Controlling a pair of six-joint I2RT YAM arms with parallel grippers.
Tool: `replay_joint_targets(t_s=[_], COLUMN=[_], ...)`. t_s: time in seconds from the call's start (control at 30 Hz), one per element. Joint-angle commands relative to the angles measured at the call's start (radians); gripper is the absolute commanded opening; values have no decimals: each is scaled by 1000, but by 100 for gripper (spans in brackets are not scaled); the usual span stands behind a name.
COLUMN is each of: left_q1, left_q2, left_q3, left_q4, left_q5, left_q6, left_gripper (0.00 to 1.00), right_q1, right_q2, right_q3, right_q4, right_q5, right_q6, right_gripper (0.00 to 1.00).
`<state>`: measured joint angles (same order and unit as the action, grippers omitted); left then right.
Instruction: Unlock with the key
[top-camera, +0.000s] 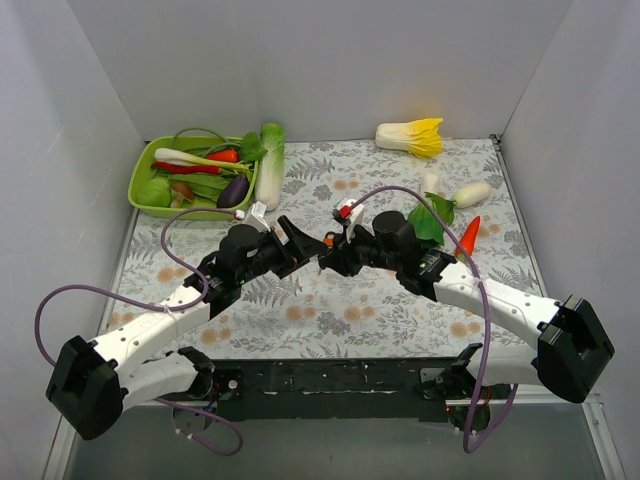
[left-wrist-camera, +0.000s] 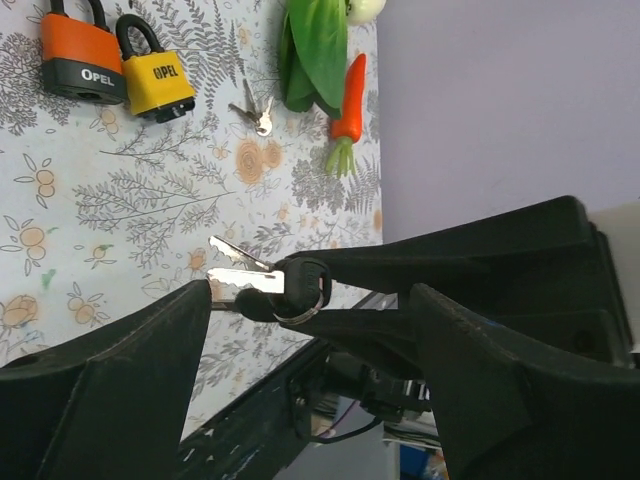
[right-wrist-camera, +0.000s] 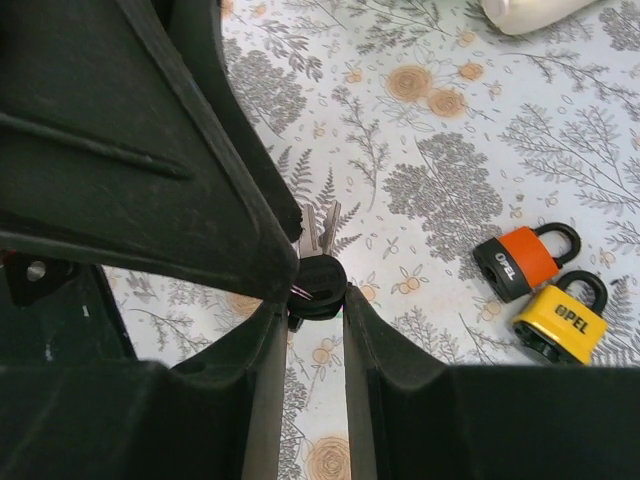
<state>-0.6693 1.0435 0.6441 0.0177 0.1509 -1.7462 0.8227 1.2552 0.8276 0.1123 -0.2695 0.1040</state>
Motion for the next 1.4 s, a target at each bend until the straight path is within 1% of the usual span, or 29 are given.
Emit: replay_joint_targets(t_s=[0.0, 0.13, 0.3, 0.43, 0.5, 0.57, 0.7, 0.73, 0.93, 1.1, 1.23, 1.37], left_q1=[13, 22, 25, 24, 28, 27, 27, 27, 28, 27, 28, 28], left_q2=[0, 13, 32, 35, 32, 35, 50, 52, 33, 58, 75, 84], left_q3=[3, -12, -30, -63, -72, -73, -80, -84, -115, -116, -109, -109], left_q4=[28, 5, 5, 25, 50, 63, 86, 96, 130, 159, 176, 192], left_q5=[4, -1, -19, -27, -34, -40, -43, -47, -88, -77, -65, -51], left_q6=[-110, -133, -154, -183, -193, -196, -213, -219, -250, -260, -263, -271], left_gripper=[78, 74, 66, 63, 59, 57, 56, 54, 51, 45, 43, 38], right_q1=[24, 47, 62, 62, 64, 66, 67, 69, 69, 70, 72, 73], right_q2=[-33, -50, -68, -79, -83, -80, -85, -86, -85, -79, -68, -65], right_q3=[-27, -41, -58, -61, -68, -73, -79, -81, -87, -85, -85, -85], right_q4=[73, 85, 104, 113, 121, 122, 128, 132, 135, 138, 135, 138], right_q5=[111, 174, 217, 201, 191, 182, 173, 174, 174, 173, 170, 171], right_q6=[-44, -70, -92, -86, -83, -82, -81, -81, -82, -86, -84, -84], right_gripper=[1, 1, 1, 1, 1, 1, 1, 1, 1, 1, 1, 1])
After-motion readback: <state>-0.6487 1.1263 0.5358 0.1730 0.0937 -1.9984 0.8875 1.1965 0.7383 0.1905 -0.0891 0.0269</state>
